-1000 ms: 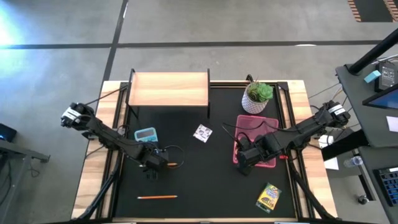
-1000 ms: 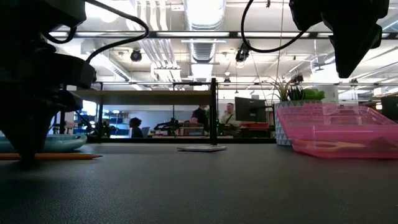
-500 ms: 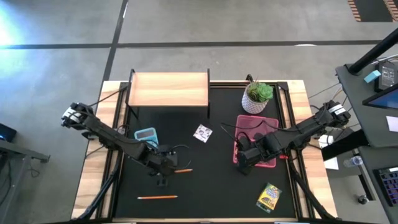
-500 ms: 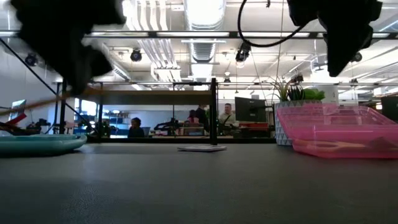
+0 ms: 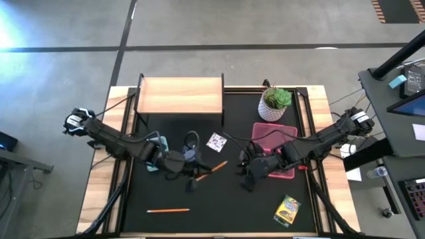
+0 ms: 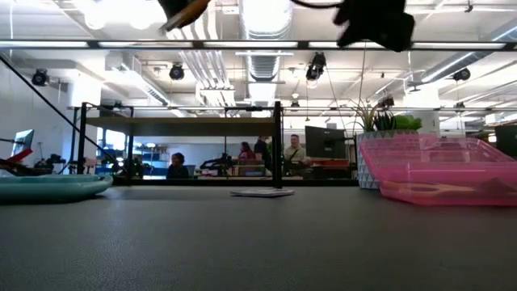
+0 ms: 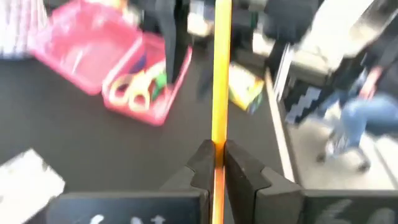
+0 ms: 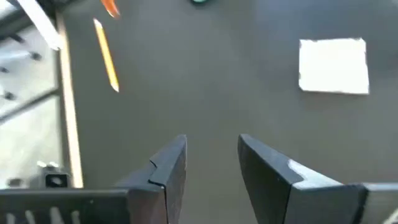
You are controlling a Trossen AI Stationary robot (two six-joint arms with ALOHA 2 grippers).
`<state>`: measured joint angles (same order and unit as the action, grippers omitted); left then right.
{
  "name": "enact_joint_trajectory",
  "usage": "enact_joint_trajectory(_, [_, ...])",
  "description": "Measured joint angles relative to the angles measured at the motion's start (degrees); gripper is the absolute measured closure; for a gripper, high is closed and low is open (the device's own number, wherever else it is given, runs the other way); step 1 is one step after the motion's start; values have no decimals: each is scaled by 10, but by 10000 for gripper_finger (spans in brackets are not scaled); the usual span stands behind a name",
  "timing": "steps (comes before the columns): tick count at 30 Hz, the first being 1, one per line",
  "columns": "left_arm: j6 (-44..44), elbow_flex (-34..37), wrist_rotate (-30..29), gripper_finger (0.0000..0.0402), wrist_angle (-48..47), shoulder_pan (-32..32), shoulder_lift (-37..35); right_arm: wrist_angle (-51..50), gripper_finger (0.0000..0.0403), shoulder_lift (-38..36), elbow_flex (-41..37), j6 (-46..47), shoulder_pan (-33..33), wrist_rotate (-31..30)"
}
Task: Pack school essentials
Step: Put the top yellow pencil into the pink case
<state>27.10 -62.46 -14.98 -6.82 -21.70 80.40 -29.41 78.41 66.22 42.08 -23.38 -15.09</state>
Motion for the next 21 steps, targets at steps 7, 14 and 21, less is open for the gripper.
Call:
enact_joint_trajectory(7, [-23, -7, -5, 396, 153, 10, 0, 125, 241, -1, 0, -62, 0, 0])
enact_joint_trajectory(14, [-87, -7, -5, 396, 276, 10, -1, 215, 218, -22, 0, -116, 0, 0])
enact_joint_trajectory(21, [-123, -9, -14, 396, 304, 11, -1, 305, 213, -43, 0, -178, 0, -1])
